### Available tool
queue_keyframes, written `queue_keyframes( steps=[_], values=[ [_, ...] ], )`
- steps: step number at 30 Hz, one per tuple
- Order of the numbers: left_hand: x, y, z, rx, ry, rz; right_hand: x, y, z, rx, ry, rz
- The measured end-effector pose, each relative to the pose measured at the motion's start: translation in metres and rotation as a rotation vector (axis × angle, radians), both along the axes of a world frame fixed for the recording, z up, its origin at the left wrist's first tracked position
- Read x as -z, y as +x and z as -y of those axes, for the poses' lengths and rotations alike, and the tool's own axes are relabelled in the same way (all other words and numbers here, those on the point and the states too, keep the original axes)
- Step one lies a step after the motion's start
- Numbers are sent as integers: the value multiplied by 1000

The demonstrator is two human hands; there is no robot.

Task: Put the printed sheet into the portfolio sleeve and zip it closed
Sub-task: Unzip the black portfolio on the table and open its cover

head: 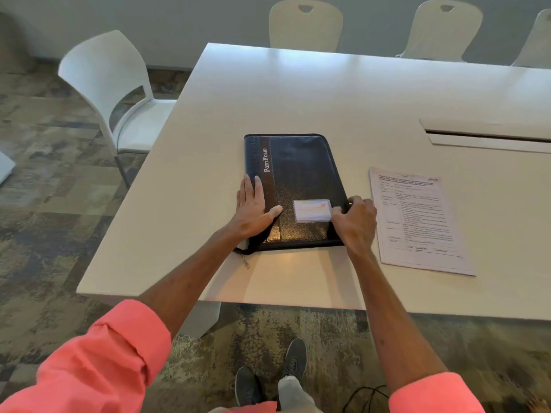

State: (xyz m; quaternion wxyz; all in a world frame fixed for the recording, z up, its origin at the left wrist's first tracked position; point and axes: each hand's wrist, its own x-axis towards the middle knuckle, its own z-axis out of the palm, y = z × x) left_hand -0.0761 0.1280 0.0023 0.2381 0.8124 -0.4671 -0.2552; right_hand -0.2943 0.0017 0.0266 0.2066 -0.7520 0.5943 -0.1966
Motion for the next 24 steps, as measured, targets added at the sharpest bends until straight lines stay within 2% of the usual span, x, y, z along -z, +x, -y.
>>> queue_keyframes(
  steps=[8, 13, 15, 18, 20, 24],
  values=[
    [-1, -12, 17, 75, -2, -10, -7, -17, 24, 173, 46, 94],
    [-6, -12, 22, 47, -43, -6, -26, -25, 36, 180, 122, 178],
    [-17, -12, 26, 26, -85, -17, -40, -26, 42, 145, 204, 305],
    [-50, -11, 33, 17, -201, -34, -70, -24, 48, 103, 402, 622],
    [-78, -11, 37, 29, -289, -42, -90, -18, 46, 47, 474, 763],
    [-134, -17, 43, 34, -432, -161, -117, 8, 30, -189, 550, 976]
  ],
)
